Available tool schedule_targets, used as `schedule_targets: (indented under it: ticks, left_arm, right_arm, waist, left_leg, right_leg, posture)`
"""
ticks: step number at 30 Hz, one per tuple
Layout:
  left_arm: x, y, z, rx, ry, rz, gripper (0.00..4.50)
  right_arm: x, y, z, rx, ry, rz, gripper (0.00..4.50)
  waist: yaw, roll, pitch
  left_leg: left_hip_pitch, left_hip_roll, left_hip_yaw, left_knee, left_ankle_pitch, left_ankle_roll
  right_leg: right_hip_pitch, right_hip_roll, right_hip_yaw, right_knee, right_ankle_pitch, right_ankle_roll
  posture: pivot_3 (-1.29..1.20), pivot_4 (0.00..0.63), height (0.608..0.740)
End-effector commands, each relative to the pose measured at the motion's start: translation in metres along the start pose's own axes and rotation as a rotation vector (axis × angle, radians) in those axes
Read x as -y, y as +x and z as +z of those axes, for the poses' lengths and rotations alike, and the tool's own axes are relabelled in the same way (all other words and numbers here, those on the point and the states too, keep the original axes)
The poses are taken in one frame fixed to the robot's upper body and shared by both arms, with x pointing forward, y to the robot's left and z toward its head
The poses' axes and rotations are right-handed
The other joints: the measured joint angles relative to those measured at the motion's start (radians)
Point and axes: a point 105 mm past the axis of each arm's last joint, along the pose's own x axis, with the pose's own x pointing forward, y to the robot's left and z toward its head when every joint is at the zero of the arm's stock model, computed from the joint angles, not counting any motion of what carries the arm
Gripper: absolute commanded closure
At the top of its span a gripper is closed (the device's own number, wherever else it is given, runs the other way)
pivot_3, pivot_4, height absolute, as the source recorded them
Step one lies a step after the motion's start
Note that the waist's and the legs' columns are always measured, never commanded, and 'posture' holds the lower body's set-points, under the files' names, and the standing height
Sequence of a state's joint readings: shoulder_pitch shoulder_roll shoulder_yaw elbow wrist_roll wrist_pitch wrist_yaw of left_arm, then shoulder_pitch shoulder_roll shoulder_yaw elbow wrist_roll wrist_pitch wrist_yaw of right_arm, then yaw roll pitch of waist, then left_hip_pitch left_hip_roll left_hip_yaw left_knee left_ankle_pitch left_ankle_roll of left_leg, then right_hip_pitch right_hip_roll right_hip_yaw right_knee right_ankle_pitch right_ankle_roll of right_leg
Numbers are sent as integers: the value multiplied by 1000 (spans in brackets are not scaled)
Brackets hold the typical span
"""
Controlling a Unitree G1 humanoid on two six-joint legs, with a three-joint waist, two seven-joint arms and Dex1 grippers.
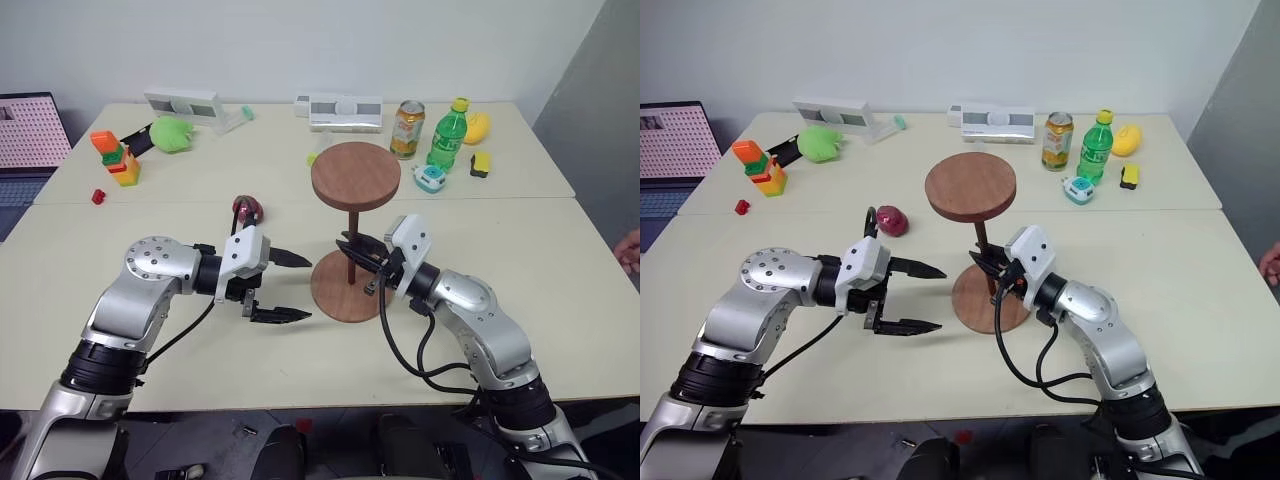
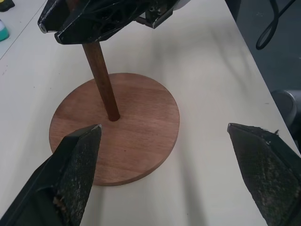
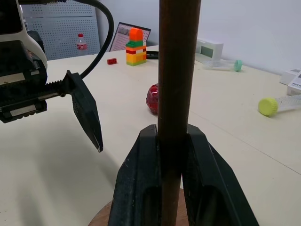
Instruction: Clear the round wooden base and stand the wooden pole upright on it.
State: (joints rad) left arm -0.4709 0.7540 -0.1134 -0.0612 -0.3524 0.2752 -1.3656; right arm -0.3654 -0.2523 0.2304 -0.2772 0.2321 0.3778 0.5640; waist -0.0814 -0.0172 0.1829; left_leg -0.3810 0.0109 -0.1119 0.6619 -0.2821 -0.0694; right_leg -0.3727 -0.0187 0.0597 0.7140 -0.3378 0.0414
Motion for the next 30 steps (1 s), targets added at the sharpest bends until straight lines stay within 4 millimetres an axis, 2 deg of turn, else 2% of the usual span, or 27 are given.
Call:
schedule_targets:
  ticks: [1, 5, 9, 12, 14, 19, 23, 26, 30]
  left_arm:
    - [-2, 0, 9, 25, 23, 2, 0]
    - [-3, 0, 10, 32, 21, 4, 0]
    - [-4, 1, 11, 37, 20, 2, 0]
    - [-3, 0, 11, 41, 10, -11, 0]
    - [-3, -1, 11, 35, -2, -26, 0]
    - [-8, -12, 15, 34, -38, -14, 0]
    - [-4, -21, 16, 21, -46, 4, 0]
    - [-5, -28, 19, 23, -44, 43, 0]
    - [-4, -33, 23, 42, -77, 58, 0]
  right_arm:
    - [7, -4, -16, -54, 70, -34, 3353]
    - [11, -6, -7, -18, 85, -40, 2216]
    - [14, -10, 1, 4, 81, -33, 1273]
    - [15, -18, 5, 1, 78, -16, 401]
    - [15, -27, 8, -12, 75, 6, 47]
    - [10, -79, 15, -156, 29, 186, 47]
    - [17, -106, 27, -226, -20, 249, 47]
    - [19, -117, 36, -256, -42, 293, 47]
    - [23, -121, 41, -267, -53, 309, 47]
  waist:
    - [1, -1, 0]
    - [0, 0, 1]
    - [-1, 0, 1]
    - [-1, 0, 1]
    - [0, 0, 1]
    - [17, 0, 2]
    - [18, 0, 2]
    - [18, 0, 2]
    - [23, -1, 3]
  left_leg:
    - [0, 0, 0, 0, 0, 0]
    - [-3, 0, 1, 0, 0, 0]
    - [-3, 1, 0, -1, 0, 0]
    - [-3, 1, 0, -1, 0, 0]
    - [-3, 0, 0, -1, 0, 0]
    - [-4, -1, 0, 0, 0, 0]
    - [-3, 0, 1, -1, 0, 1]
    - [-3, 1, 1, -1, -1, 1]
    - [-3, 1, 0, -1, -1, 1]
  right_leg:
    - [0, 0, 0, 0, 0, 0]
    - [-3, 0, 1, 0, 0, 0]
    - [-4, 0, 0, 0, 0, 0]
    - [-3, 0, 0, 0, 0, 0]
    - [-3, 0, 0, -1, 0, 0]
    - [-2, 0, 0, -2, 0, 0]
    - [-2, 0, 0, -3, 0, 0]
    - [-2, 1, 1, -2, 0, 0]
    - [-1, 0, 0, -3, 0, 0]
  posture:
    - [0, 150, 740]
    - [0, 150, 740]
    - [0, 150, 740]
    - [0, 150, 740]
    - [0, 150, 740]
    - [0, 150, 740]
    - [0, 150, 740]
    - [0, 150, 740]
    - [0, 150, 740]
